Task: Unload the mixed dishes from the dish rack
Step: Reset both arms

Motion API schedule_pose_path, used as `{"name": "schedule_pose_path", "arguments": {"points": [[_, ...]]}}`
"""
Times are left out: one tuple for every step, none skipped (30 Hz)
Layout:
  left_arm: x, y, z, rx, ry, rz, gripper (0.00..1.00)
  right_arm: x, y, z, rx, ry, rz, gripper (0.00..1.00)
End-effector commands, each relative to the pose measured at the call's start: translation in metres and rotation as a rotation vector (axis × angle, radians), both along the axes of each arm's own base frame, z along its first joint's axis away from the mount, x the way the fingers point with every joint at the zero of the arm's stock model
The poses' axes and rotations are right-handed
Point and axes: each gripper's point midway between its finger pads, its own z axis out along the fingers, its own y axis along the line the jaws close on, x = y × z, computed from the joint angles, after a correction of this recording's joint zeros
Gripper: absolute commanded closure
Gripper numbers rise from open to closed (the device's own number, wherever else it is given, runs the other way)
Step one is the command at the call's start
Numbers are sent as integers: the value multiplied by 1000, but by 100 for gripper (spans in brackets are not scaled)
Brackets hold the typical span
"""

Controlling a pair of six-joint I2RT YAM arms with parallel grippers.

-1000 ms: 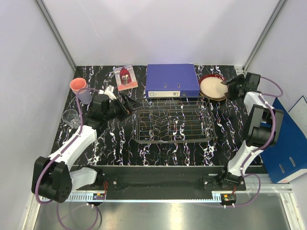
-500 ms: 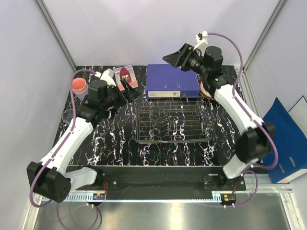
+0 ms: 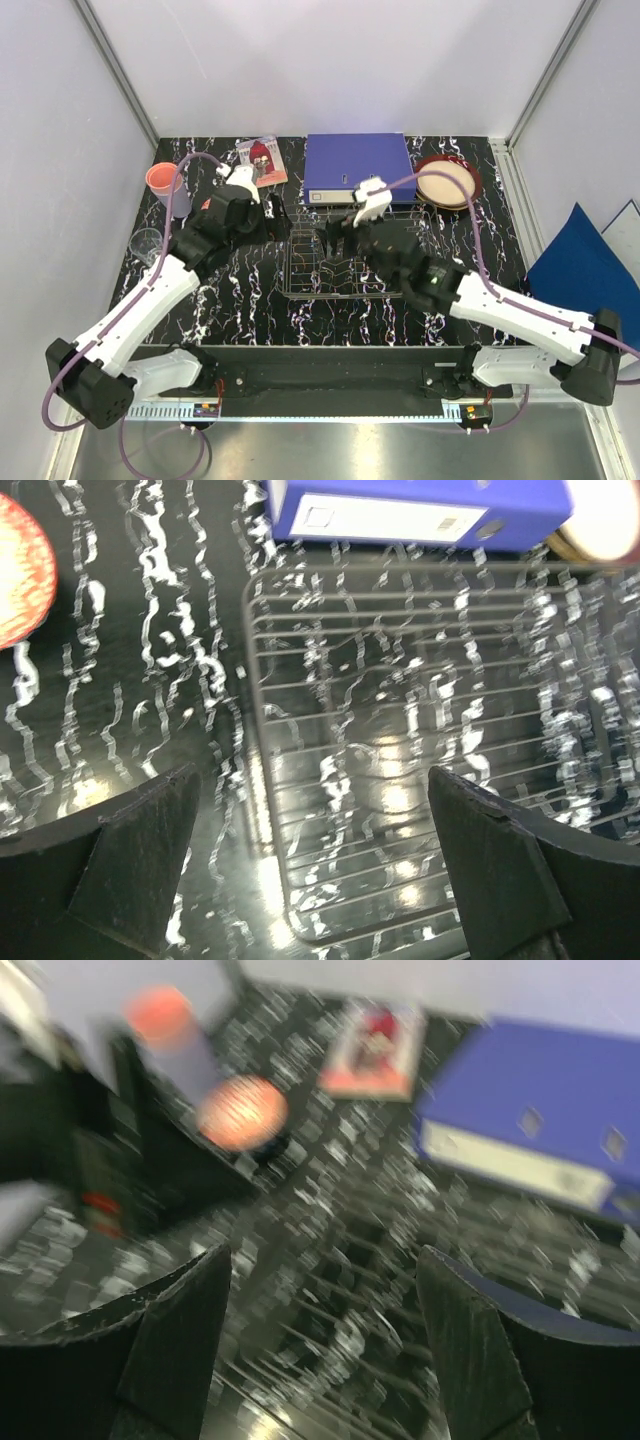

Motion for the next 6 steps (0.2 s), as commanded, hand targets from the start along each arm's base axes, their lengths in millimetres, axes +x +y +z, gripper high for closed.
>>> {"name": "schedule_pose_path", "arguments": {"points": [[-2, 10, 21, 77, -87, 10, 1, 3, -57, -28, -123, -2, -269, 18], [-4, 9, 22, 77, -92, 2, 1, -3, -63, -31, -88, 9, -267, 18], [-5, 9, 21, 77, -91, -3, 1, -5, -66, -31, -73, 12, -265, 17], [-6, 9, 18, 80, -86, -4, 1, -7, -70, -37, -75, 17, -267, 16], [-8, 8, 18, 81, -88, -8, 1, -9, -77, -30, -47, 10, -274, 15], [-8, 8, 17, 86, -87, -11, 1, -12, -79, -29, -37, 8, -270, 12]]}}
